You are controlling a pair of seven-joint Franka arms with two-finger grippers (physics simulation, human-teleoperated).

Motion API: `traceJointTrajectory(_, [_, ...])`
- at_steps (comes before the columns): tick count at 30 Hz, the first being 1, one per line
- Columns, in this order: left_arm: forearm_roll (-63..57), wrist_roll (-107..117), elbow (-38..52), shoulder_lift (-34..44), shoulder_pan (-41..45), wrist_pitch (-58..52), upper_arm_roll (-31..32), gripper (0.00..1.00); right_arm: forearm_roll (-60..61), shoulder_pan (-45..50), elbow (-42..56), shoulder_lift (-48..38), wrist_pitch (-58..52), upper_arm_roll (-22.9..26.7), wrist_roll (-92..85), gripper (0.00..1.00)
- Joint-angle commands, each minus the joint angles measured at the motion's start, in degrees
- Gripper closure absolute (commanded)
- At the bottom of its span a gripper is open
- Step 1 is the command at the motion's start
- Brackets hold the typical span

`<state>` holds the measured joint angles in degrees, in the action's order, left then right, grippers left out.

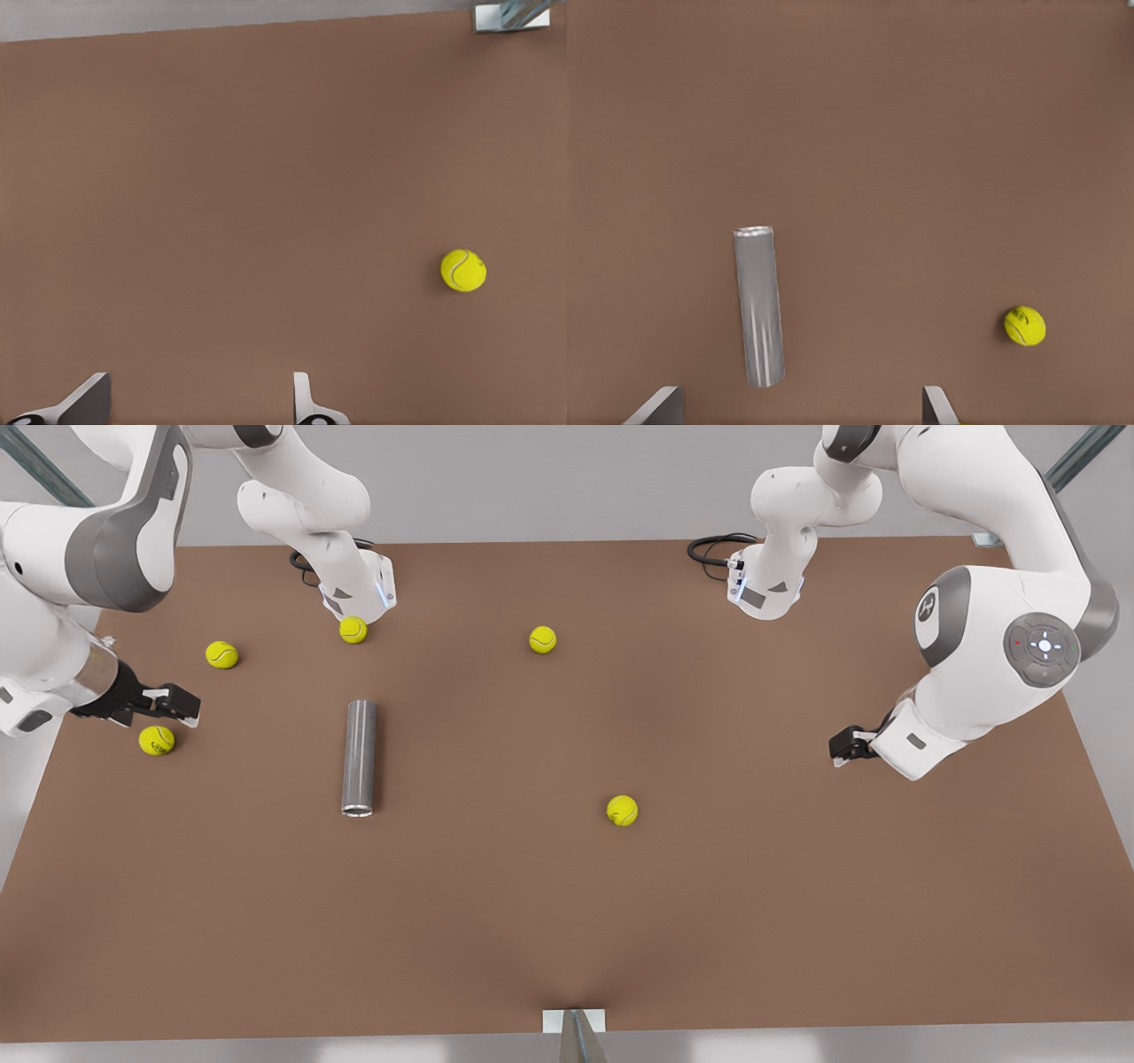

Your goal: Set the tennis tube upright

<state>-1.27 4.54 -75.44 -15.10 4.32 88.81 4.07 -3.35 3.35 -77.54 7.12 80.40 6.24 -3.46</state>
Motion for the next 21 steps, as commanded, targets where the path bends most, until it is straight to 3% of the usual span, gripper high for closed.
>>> traceJointTrajectory(1, [-0.1, 1.4, 0.0, 0.1, 0.1, 0.5, 0.0, 0.00, 0.1, -0.1, -0.9, -0.2, 0.5, 0.0, -0.9, 0.00])
traceJointTrajectory(5, [-0.2, 1.4, 0.0, -0.2, 0.0, 0.5, 0.0, 0.00, 0.4, 0.9, -2.1, 5.4, -0.6, -0.5, 1.5, 0.00])
traceJointTrajectory(8, [-0.1, 1.4, 0.0, -0.3, 0.0, -0.4, -0.1, 0.00, 1.0, 3.2, -4.9, 11.5, -0.2, -4.1, 14.7, 0.00])
traceJointTrajectory(10, [-0.1, 1.4, -0.1, -0.5, 0.0, -0.4, -0.1, 0.00, 1.8, 3.0, -14.0, 9.3, 9.9, -4.8, 14.9, 0.00])
traceJointTrajectory(12, [-0.1, 1.3, -0.1, -0.7, 0.0, -0.2, -0.1, 0.00, 1.8, 3.1, -29.9, 1.6, 24.6, -5.2, 14.9, 0.00])
traceJointTrajectory(15, [-0.1, 1.3, -0.1, -1.1, -0.1, 0.0, -0.1, 0.00, 1.8, 3.0, -42.6, -1.8, 40.2, -5.3, 14.9, 0.00])
traceJointTrajectory(21, [0.0, 1.2, -0.1, -1.9, -0.1, 0.7, -0.1, 0.00, 1.7, 3.2, -57.6, -4.4, 59.7, -5.3, 14.8, 0.00])
